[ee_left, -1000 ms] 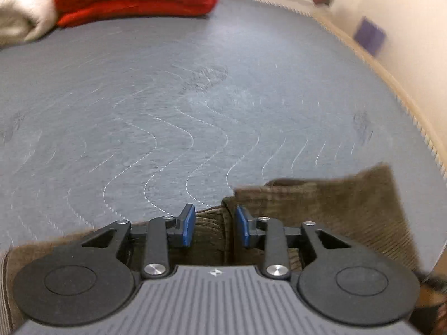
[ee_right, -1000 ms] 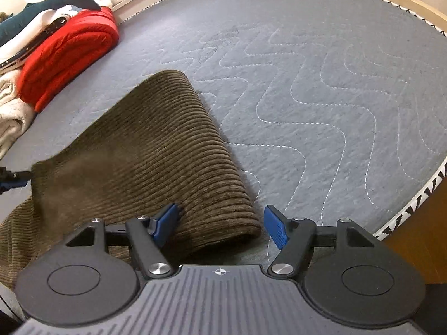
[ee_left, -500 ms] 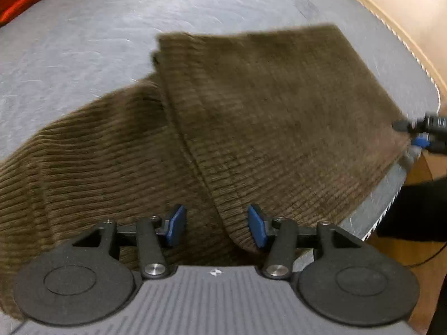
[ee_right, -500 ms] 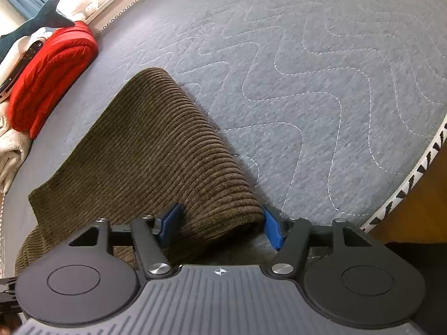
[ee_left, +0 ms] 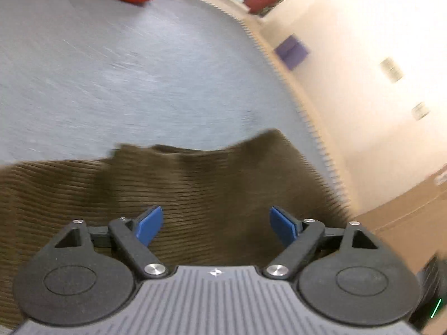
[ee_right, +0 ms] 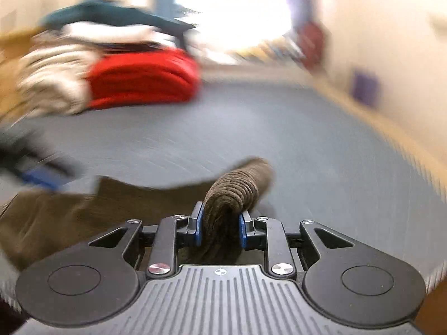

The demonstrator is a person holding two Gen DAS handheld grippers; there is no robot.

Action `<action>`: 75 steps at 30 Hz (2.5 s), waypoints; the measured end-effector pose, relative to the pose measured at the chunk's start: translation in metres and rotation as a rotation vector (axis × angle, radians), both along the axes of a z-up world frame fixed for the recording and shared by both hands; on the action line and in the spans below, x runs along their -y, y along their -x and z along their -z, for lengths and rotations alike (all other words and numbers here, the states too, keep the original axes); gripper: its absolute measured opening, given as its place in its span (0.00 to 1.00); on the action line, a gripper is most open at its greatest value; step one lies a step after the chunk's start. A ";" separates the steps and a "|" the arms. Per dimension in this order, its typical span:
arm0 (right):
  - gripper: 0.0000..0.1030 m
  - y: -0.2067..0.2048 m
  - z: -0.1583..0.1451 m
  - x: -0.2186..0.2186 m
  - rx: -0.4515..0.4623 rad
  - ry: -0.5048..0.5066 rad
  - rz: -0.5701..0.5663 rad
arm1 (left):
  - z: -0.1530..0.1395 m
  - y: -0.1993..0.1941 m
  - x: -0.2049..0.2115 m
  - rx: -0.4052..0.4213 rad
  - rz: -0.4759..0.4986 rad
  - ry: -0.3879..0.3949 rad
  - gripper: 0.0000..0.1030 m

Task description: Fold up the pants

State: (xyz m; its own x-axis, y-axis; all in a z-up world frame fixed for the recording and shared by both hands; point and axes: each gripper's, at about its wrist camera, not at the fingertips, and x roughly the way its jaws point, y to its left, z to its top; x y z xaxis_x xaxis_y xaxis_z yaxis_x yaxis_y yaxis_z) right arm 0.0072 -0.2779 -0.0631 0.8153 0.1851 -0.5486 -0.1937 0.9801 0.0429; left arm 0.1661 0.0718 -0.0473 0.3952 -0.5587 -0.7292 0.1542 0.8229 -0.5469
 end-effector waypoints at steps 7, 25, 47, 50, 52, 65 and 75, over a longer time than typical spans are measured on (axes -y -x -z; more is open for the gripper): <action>0.24 0.049 -0.024 -0.104 0.175 0.217 -0.318 | 0.001 -0.017 0.023 -0.034 0.066 0.055 0.94; 0.52 0.024 -0.051 -0.085 -0.063 -0.332 -0.526 | -0.012 0.006 -0.096 0.004 -0.139 -0.194 0.19; 0.76 -0.106 0.112 -0.148 -0.758 -0.620 -0.240 | 0.079 0.007 -0.251 -0.290 -0.437 -0.186 0.99; 0.80 -0.109 0.124 -0.156 -0.794 -0.606 -0.239 | 0.093 0.009 -0.257 -0.288 -0.450 -0.133 1.00; 0.80 -0.110 0.130 -0.163 -0.806 -0.602 -0.242 | 0.101 0.009 -0.260 -0.278 -0.453 -0.113 1.00; 0.37 -0.118 0.077 -0.141 -0.621 -0.608 -0.301 | 0.085 -0.009 -0.210 -0.187 -0.370 -0.055 0.45; 0.36 -0.137 0.012 -0.009 -0.409 -0.545 -0.264 | 0.058 -0.058 -0.082 -0.043 -0.211 0.068 0.45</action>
State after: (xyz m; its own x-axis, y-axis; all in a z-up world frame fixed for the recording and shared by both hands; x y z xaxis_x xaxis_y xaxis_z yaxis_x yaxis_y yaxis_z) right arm 0.1446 -0.2694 -0.0754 0.4550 0.6812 -0.5735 -0.2849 0.7216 0.6310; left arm 0.2237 0.1542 -0.1054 0.4780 -0.5149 -0.7116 -0.0424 0.7957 -0.6042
